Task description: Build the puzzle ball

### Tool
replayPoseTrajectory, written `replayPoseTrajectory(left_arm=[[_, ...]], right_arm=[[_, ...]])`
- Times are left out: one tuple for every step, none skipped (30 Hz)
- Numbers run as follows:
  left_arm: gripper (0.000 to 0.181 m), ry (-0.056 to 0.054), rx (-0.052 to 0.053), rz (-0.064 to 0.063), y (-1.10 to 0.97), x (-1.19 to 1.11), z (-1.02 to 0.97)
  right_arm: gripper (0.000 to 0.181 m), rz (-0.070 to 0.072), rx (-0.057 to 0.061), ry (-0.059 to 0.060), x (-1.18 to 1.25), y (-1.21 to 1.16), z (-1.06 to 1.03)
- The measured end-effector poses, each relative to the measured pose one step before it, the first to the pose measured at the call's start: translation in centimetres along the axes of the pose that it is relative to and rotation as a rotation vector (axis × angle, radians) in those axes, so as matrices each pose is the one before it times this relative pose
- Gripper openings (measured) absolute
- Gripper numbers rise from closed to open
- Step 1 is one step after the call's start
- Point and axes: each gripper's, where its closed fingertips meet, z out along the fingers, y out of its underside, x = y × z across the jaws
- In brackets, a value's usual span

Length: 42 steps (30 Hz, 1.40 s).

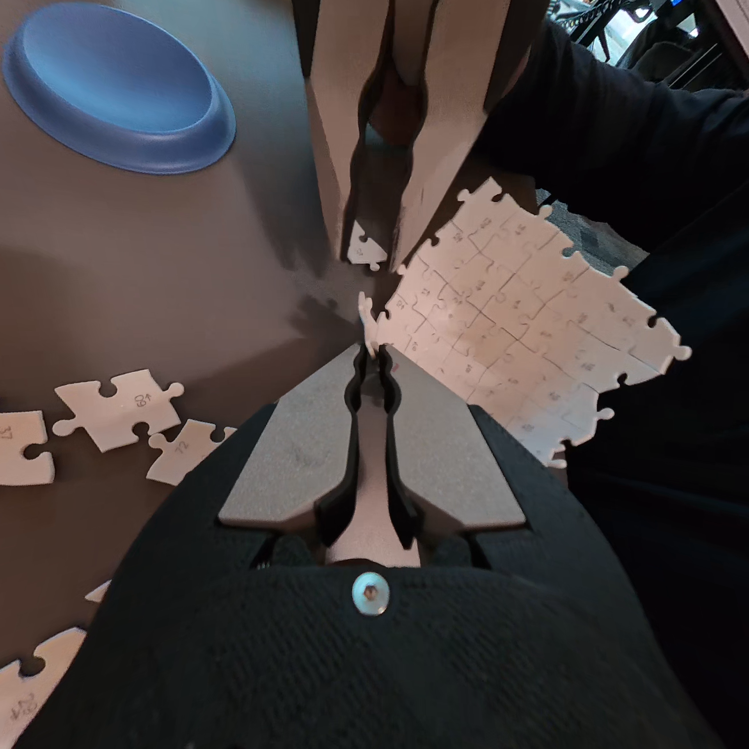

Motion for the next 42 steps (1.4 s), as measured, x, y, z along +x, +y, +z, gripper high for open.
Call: replayPoseTrajectory(left_arm=[[0.003,0.0005,0.0002,0.0002,0.027,-0.015,0.003],[0.003,0.0014,-0.0007,-0.0012,0.046,-0.032,-0.006],[0.004,0.0015,-0.0013,-0.0017,0.048,-0.048,-0.016],[0.004,0.0019,-0.0006,-0.0018,0.052,-0.054,-0.036],[0.004,0.0037,0.0010,-0.0038,0.020,-0.030,-0.009],[0.004,0.0059,0.0023,-0.0062,-0.007,-0.014,0.021],[0.004,0.0069,0.0028,-0.0061,-0.018,-0.008,0.038],[0.004,0.0077,0.0022,-0.0052,0.012,-0.007,0.021],[0.004,0.0081,0.0009,-0.0062,0.021,-0.003,-0.003],[0.004,0.0091,0.0009,-0.0062,0.005,-0.005,-0.016],[0.003,0.0081,0.0027,-0.0043,-0.029,0.011,-0.015],[0.003,0.0045,0.0028,-0.0054,-0.007,-0.049,-0.021],[0.003,0.0022,0.0008,-0.0067,0.009,-0.062,-0.033],[0.003,0.0010,0.0015,-0.0028,-0.027,-0.039,-0.046],[0.003,0.0004,0.0028,0.0023,-0.044,0.014,-0.064],[0.003,-0.0012,0.0015,0.0034,-0.029,0.024,-0.032],[0.003,-0.0044,-0.0007,0.0041,-0.007,0.008,-0.007],[0.003,-0.0041,-0.0003,0.0054,-0.017,0.020,-0.003],[0.003,-0.0039,0.0005,0.0063,-0.012,0.003,0.005],[0.003,-0.0024,0.0007,0.0028,-0.012,-0.013,0.023],[0.003,-0.0002,-0.0001,-0.0025,0.012,-0.028,0.023],[0.003,0.0004,0.0007,-0.0024,0.003,-0.011,0.014],[0.003,-0.0008,0.0019,0.0019,-0.027,0.014,0.009],[0.003,-0.0034,0.0011,0.0059,-0.035,0.023,-0.002],[0.003,-0.0050,0.0011,0.0083,-0.055,0.023,0.019],[0.003,-0.0041,0.0025,0.0093,-0.057,0.040,0.032],[0.003,-0.0032,0.0028,0.0082,-0.044,0.023,0.035],[0.003,-0.0026,0.0021,0.0044,-0.045,0.005,0.036],[0.003,-0.0015,0.0017,0.0029,-0.044,0.023,0.034],[0.003,-0.0020,0.0017,0.0062,-0.033,0.030,0.011],[0.003,-0.0038,0.0019,0.0109,-0.048,0.051,-0.004],[0.003,-0.0056,0.0018,0.0147,-0.071,0.059,-0.005],[0.003,-0.0064,0.0014,0.0163,-0.074,0.063,-0.001],[0.003,-0.0066,0.0005,0.0162,-0.049,0.074,-0.005],[0.003,-0.0044,-0.0006,0.0150,-0.036,0.092,0.007],[0.003,-0.0005,-0.0014,0.0126,-0.026,0.150,0.007],[0.003,0.0006,-0.0036,0.0097,0.004,0.165,0.013],[0.003,0.0001,-0.0064,0.0074,0.067,0.150,0.016],[0.004,-0.0001,-0.0100,0.0076,0.112,0.117,0.013],[0.004,-0.0026,-0.0068,0.0086,0.075,0.076,0.005],[0.004,-0.0041,-0.0004,0.0096,-0.003,0.035,-0.011],[0.004,-0.0024,0.0025,0.0067,-0.034,0.028,-0.014]], right_arm=[[0.017,-0.0022,0.0209,0.0007,0.006,-0.383,-0.456],[0.018,-0.0043,0.0229,-0.0023,-0.080,-0.436,-0.506],[0.020,-0.0075,0.0255,-0.0071,-0.209,-0.523,-0.537],[0.022,-0.0122,0.0306,-0.0175,-0.446,-0.626,-0.572],[0.023,-0.0157,0.0332,-0.0332,-0.757,-0.690,-0.557],[0.023,-0.0186,0.0295,-0.0525,-1.136,-0.658,-0.485],[0.023,-0.0210,0.0160,-0.0697,-1.496,-0.467,-0.371],[0.023,-0.0235,-0.0013,-0.0742,-1.643,-0.182,-0.198],[0.024,-0.0277,-0.0163,-0.0619,-1.527,0.060,-0.015],[0.025,-0.0319,-0.0278,-0.0472,-1.316,0.269,0.142],[0.025,-0.0326,-0.0333,-0.0372,-1.117,0.392,0.231],[0.026,-0.0263,-0.0266,-0.0174,-0.671,0.330,0.244],[0.028,-0.0141,-0.0156,-0.0023,-0.235,0.213,0.224],[0.030,0.0003,-0.0122,-0.0053,-0.072,0.214,0.185],[0.031,0.0118,-0.0111,-0.0086,0.028,0.241,0.157],[0.032,0.0167,-0.0058,-0.0095,0.100,0.215,0.129],[0.033,0.0162,-0.0043,-0.0137,0.042,0.213,0.130],[0.033,0.0111,-0.0072,-0.0147,-0.036,0.216,0.140],[0.033,0.0033,-0.0099,-0.0079,-0.018,0.215,0.169],[0.034,-0.0031,-0.0106,-0.0028,-0.025,0.186,0.140],[0.034,-0.0057,-0.0092,0.0001,-0.026,0.156,0.078],[0.034,-0.0048,-0.0034,0.0033,0.040,0.110,-0.033],[0.034,0.0009,0.0051,0.0021,0.086,0.034,-0.149],[0.034,0.0086,0.0104,-0.0004,0.136,-0.018,-0.243],[0.034,0.0122,0.0135,0.0036,0.268,-0.060,-0.307],[0.034,0.0127,0.0178,0.0115,0.449,-0.108,-0.350],[0.035,0.0140,0.0227,0.0159,0.589,-0.152,-0.381],[0.035,0.0163,0.0252,0.0148,0.621,-0.183,-0.393],[0.036,0.0178,0.0262,0.0143,0.638,-0.199,-0.405],[0.036,0.0172,0.0275,0.0200,0.711,-0.245,-0.432],[0.037,0.0149,0.0291,0.0258,0.769,-0.280,-0.464],[0.037,0.0120,0.0308,0.0326,0.832,-0.315,-0.521],[0.038,0.0083,0.0358,0.0415,0.923,-0.395,-0.598],[0.039,0.0060,0.0425,0.0507,1.018,-0.499,-0.647],[0.039,0.0049,0.0449,0.0583,1.109,-0.517,-0.707],[0.040,0.0024,0.0400,0.0670,1.203,-0.419,-0.721],[0.040,-0.0013,0.0354,0.0731,1.265,-0.362,-0.739],[0.040,-0.0013,0.0363,0.0704,1.227,-0.355,-0.739],[0.040,0.0024,0.0343,0.0541,0.986,-0.325,-0.677],[0.040,0.0078,0.0295,0.0350,0.694,-0.319,-0.576],[0.040,0.0093,0.0266,0.0224,0.474,-0.324,-0.480],[0.040,0.0057,0.0243,0.0157,0.327,-0.331,-0.366]])
